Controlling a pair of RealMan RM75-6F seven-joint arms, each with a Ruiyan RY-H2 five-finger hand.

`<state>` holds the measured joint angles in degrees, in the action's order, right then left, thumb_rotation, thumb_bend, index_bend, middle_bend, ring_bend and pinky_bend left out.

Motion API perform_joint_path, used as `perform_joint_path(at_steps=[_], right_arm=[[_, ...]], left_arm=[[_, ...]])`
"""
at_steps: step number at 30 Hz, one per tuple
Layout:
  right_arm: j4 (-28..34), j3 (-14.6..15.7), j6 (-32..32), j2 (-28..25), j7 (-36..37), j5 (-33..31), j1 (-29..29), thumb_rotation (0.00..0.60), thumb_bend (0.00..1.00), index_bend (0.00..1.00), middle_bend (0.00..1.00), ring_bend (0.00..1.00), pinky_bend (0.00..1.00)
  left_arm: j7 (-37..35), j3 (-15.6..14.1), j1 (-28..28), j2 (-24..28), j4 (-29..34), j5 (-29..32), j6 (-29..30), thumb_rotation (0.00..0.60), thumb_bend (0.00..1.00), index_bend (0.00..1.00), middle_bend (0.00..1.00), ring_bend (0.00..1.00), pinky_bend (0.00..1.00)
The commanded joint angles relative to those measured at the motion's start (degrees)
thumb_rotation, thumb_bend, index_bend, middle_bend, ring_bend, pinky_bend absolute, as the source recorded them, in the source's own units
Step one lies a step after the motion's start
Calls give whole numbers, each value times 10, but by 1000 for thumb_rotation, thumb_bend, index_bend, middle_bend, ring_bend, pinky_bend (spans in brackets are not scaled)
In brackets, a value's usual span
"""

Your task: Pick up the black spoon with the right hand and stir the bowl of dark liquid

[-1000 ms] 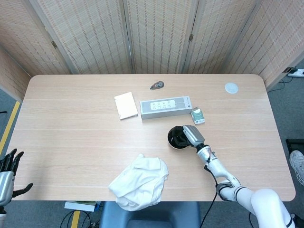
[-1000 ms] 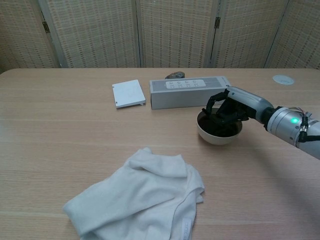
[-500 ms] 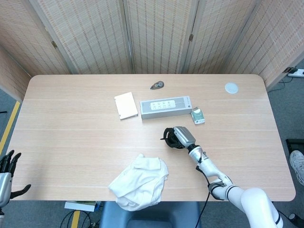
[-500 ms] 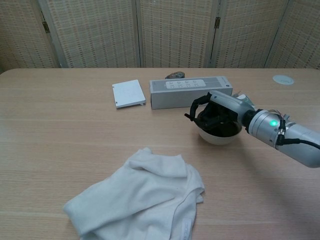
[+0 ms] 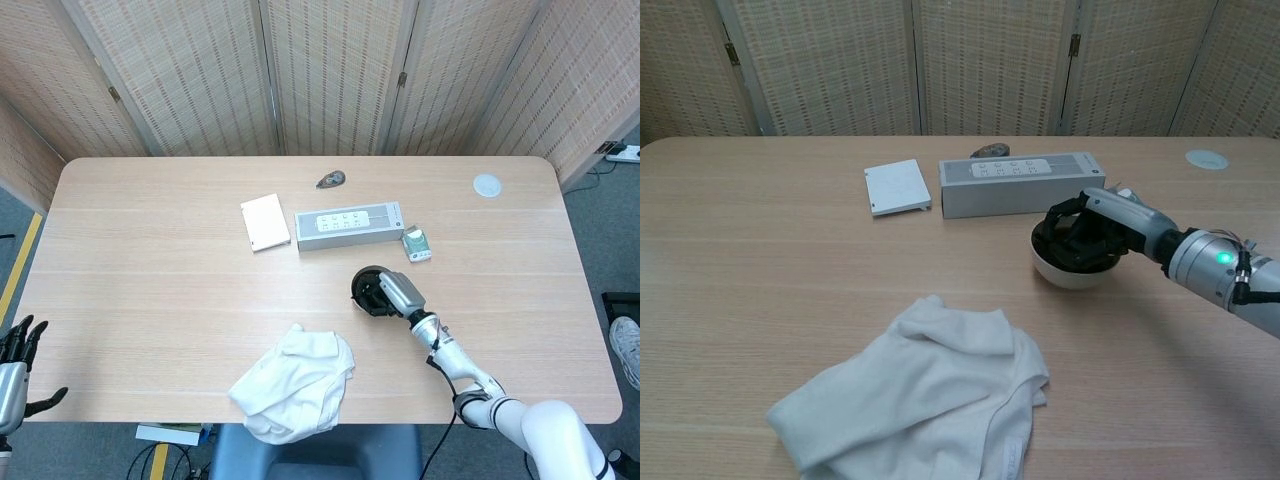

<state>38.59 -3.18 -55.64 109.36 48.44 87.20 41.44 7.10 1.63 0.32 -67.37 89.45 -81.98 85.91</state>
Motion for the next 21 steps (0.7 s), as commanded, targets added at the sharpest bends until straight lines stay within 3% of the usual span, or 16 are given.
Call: perform_joint_path(at_steps=[1, 5, 10, 11, 16, 21], right_arm=[[-3, -3, 2, -3, 0, -4, 0, 600, 444, 786, 954, 1000, 1000], [-3, -8, -2, -8, 3, -5, 0, 600, 435, 787, 954, 1000, 1000], [2, -9, -3, -14, 2, -5, 1, 600, 334, 750, 954, 1000, 1000], [4, -9, -4, -15, 1, -4, 1, 600, 305, 704, 954, 1000, 1000], [20, -6, -14, -23, -6, -1, -3, 600, 163, 288, 948, 1000, 1000], [55, -6, -44, -45, -28, 3, -18, 600, 151, 149, 944, 1000, 1000]], left_arm=[[1, 0, 0, 0, 0, 1, -1, 600, 159, 92, 33, 87, 160], [2, 0, 0, -1, 1, 2, -2, 600, 159, 92, 33, 87, 159], [4, 0, 2, -1, 2, 1, -3, 600, 160, 92, 33, 87, 160], [4, 0, 2, -1, 2, 0, -3, 600, 159, 92, 33, 87, 159], [4, 1, 3, 0, 4, -1, -2, 600, 160, 92, 33, 87, 160], [3, 2, 7, -2, 4, -4, -4, 600, 159, 92, 33, 87, 160]])
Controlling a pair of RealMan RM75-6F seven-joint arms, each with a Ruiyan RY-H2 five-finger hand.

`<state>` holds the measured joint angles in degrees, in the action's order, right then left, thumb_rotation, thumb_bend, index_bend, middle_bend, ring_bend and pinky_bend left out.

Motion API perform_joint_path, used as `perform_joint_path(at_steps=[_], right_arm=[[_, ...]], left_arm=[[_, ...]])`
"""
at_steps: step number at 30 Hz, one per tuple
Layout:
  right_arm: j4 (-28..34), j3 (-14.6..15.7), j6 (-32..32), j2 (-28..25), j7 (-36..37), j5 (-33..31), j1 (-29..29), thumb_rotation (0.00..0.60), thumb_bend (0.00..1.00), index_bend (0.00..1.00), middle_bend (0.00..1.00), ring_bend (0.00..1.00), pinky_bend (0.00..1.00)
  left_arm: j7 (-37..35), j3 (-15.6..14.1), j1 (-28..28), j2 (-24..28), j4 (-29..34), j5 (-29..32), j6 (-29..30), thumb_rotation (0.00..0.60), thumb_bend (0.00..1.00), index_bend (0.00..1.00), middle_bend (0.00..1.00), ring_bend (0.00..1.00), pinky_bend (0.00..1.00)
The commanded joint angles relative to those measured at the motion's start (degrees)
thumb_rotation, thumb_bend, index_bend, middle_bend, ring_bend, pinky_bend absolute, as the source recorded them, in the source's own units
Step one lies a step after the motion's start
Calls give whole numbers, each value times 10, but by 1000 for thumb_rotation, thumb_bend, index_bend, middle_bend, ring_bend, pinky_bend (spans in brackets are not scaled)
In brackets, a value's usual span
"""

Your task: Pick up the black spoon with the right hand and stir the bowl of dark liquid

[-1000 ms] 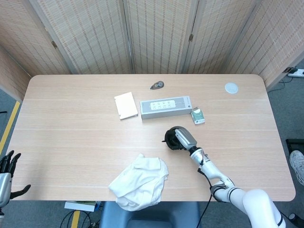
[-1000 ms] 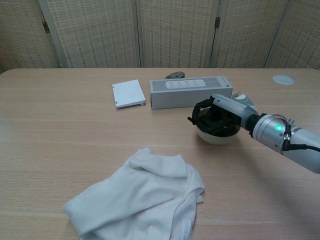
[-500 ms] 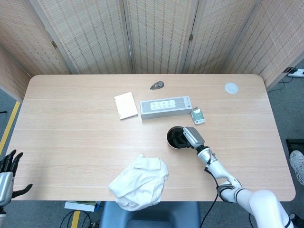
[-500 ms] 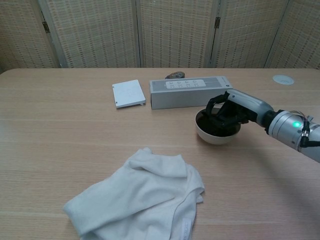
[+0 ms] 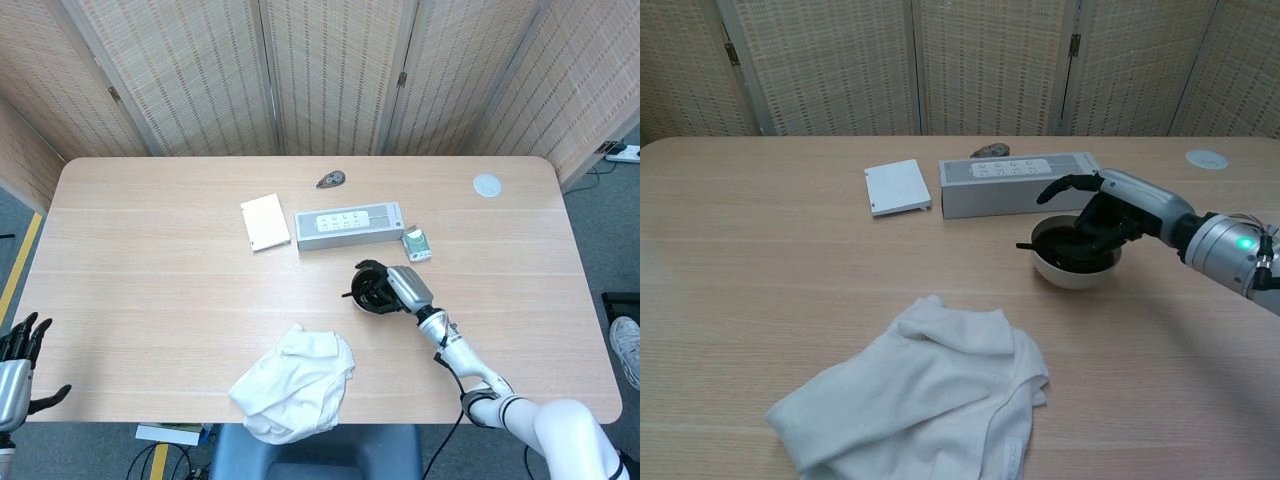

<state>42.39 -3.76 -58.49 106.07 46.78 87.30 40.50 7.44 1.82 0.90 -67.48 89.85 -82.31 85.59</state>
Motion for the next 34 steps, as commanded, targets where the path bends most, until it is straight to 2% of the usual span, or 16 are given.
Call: perform_joint_path(at_steps=[1, 7, 12, 16, 19, 21, 24, 27, 29, 31, 34], right_arm=[[28, 0, -23, -21, -20, 3, -12, 600, 151, 140, 944, 1000, 1000], [104, 2, -66, -90, -78, 10, -34, 600, 151, 136, 940, 1000, 1000], [180, 15, -127, -171, -213, 22, -75, 600, 169, 179, 894, 995, 1000], [258, 24, -167, -235, -337, 14, -119, 600, 199, 246, 790, 895, 984], [328, 26, -182, -284, -406, -5, -147, 600, 235, 352, 746, 845, 956], [366, 26, -197, -309, -435, -13, -164, 600, 238, 360, 715, 820, 927], [414, 30, -226, -342, -471, -22, -195, 600, 233, 360, 629, 716, 837], [443, 38, -253, -365, -498, -25, -225, 600, 223, 358, 508, 568, 697], [458, 46, -272, -377, -511, -22, -247, 600, 209, 327, 415, 455, 572], [467, 53, -289, -383, -519, -17, -264, 600, 197, 254, 317, 341, 440], [472, 66, -313, -388, -534, -7, -293, 600, 190, 184, 238, 241, 345]], left_arm=[[-1, 1, 2, -1, -1, -1, -2, 600, 159, 92, 33, 87, 160], [-5, 4, 8, -3, -3, -5, -4, 600, 159, 92, 32, 87, 160], [-5, 7, 14, -3, -3, -2, -10, 600, 159, 92, 32, 87, 160], [1, 10, 23, -7, 2, -4, -17, 600, 159, 92, 32, 87, 160], [2, 12, 29, -9, 7, -6, -22, 600, 159, 92, 32, 87, 159], [8, 14, 33, -11, 8, -8, -23, 600, 159, 92, 32, 87, 160], [13, 17, 38, -16, 11, -14, -19, 600, 159, 92, 32, 87, 160], [18, 17, 42, -20, 14, -19, -18, 600, 159, 92, 32, 87, 159], [23, 15, 44, -22, 19, -25, -18, 600, 159, 92, 32, 87, 159], [29, 14, 45, -24, 25, -29, -16, 600, 159, 92, 32, 87, 159], [40, 13, 45, -26, 38, -37, -7, 600, 159, 92, 32, 87, 159]])
